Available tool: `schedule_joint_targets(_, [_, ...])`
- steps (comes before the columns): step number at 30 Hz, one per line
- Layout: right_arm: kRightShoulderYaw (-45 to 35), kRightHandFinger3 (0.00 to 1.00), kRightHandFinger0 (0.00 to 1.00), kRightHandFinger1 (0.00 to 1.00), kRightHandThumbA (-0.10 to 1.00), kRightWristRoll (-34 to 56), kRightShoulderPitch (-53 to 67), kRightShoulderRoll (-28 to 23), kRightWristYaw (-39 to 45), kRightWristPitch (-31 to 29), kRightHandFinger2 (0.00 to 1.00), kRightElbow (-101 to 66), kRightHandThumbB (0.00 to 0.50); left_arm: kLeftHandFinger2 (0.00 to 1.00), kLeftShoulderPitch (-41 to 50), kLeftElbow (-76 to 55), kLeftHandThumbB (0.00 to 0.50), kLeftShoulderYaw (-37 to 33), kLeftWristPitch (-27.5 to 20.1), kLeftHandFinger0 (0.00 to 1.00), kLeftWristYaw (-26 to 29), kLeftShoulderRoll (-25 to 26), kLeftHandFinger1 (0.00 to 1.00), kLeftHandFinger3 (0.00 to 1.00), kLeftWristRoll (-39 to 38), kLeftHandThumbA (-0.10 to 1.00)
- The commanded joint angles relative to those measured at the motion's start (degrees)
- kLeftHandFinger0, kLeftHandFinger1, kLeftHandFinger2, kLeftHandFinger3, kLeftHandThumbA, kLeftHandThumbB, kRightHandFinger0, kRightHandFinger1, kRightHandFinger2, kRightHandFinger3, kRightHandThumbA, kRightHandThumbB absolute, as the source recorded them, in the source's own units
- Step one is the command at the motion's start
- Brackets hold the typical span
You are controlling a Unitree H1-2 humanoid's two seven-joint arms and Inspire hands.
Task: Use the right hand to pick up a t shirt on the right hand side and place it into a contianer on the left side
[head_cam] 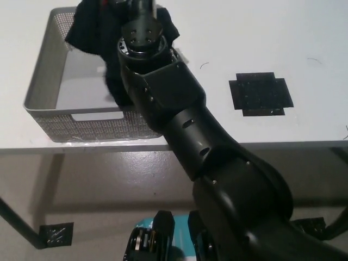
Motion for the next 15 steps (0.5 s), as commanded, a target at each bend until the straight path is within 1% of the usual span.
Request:
schedule_joint_targets(1, [1.09,1.00,1.00,1.00,0.73,4.78,-3.64,-0.69,14.71,3.87,1.00,-1.81,0.394,1.00,0.51,1.16,0.272,-7.46,1.47,1.00,-8.43,-4.15,1.00,1.00,1.34,1.00])
schedule_joint_targets(2, [1.11,1.00,1.00,1.00,0.72,5.14,-2.76,-0.96,15.93,4.38,1.00,-2.86,0.431,1.00,0.45,1.62,0.272,-7.47,0.94,1.00,-8.24,-4.16,1.00,1.00,1.18,1.00])
schedule_joint_targets(3, [0.54,1.00,1.00,1.00,0.67,5.88,-2.40,-0.96,16.38,4.48,1.00,-3.27,0.435,1.00,0.49,1.65,0.279,-7.49,0.85,1.00,-8.07,-4.18,1.00,1.00,1.23,1.00])
schedule_joint_targets(4, [0.16,1.00,1.00,1.00,0.68,6.50,-1.97,-1.03,17.05,4.08,1.00,-3.44,0.445,1.00,0.54,1.95,0.278,-7.47,0.39,1.00,-7.71,-4.29,1.00,1.00,1.19,1.00])
schedule_joint_targets(6, [0.85,1.00,1.00,1.00,0.69,6.52,-0.75,-1.41,19.18,3.35,1.00,-4.29,0.443,1.00,0.81,2.20,0.271,-7.55,-0.15,1.00,-7.16,-4.26,1.00,1.00,1.22,1.00])
schedule_joint_targets(7, [0.69,1.00,1.00,1.00,0.68,7.11,0.68,-1.14,19.97,3.24,1.00,-5.19,0.431,1.00,2.08,2.06,0.265,-7.94,-0.36,1.00,-6.86,-4.20,1.00,1.00,1.38,1.00])
schedule_joint_targets(8, [0.62,1.00,1.00,1.00,0.67,7.14,1.18,-1.24,20.05,3.31,1.00,-5.54,0.460,1.00,2.25,2.05,0.272,-8.01,-0.41,1.00,-6.91,-4.14,1.00,1.00,1.21,1.00])
schedule_joint_targets(10, [0.90,1.00,1.00,1.00,0.67,6.94,2.56,-1.44,20.09,4.12,1.00,-7.19,0.456,1.00,2.67,1.89,0.283,-8.04,-0.21,1.00,-7.11,-3.83,1.00,1.00,0.76,1.00])
schedule_joint_targets(11, [1.30,1.00,1.00,1.00,0.67,6.72,3.31,-1.77,20.53,4.59,1.00,-7.86,0.455,1.00,2.62,1.86,0.275,-8.11,-0.02,1.00,-6.71,-3.83,1.00,1.00,1.22,1.00])
schedule_joint_targets(12, [1.26,1.00,1.00,1.00,0.67,7.01,3.81,-2.14,21.16,5.48,1.00,-8.52,0.453,0.99,2.34,2.29,0.275,-7.94,-0.92,1.00,-6.01,-3.78,1.00,1.00,1.30,1.00])
schedule_joint_targets(13, [1.46,1.00,1.00,1.00,0.69,7.12,4.17,-2.40,21.88,6.02,1.00,-9.03,0.440,0.99,2.23,1.84,0.269,-7.97,-0.21,1.00,-6.50,-3.75,1.00,1.00,1.02,1.00])
schedule_joint_targets(14, [1.71,1.00,1.00,1.00,0.69,7.19,4.53,-2.59,22.34,6.52,1.00,-9.61,0.440,0.99,2.08,1.81,0.269,-8.11,0.08,1.00,-6.61,-3.83,1.00,1.00,0.88,1.00])
schedule_joint_targets(15, [1.67,1.00,1.00,1.00,0.65,7.65,5.14,-2.77,23.15,7.19,1.00,-10.63,0.409,0.99,2.03,1.85,0.259,-8.14,-0.05,1.00,-6.60,-3.81,1.00,1.00,0.75,1.00])
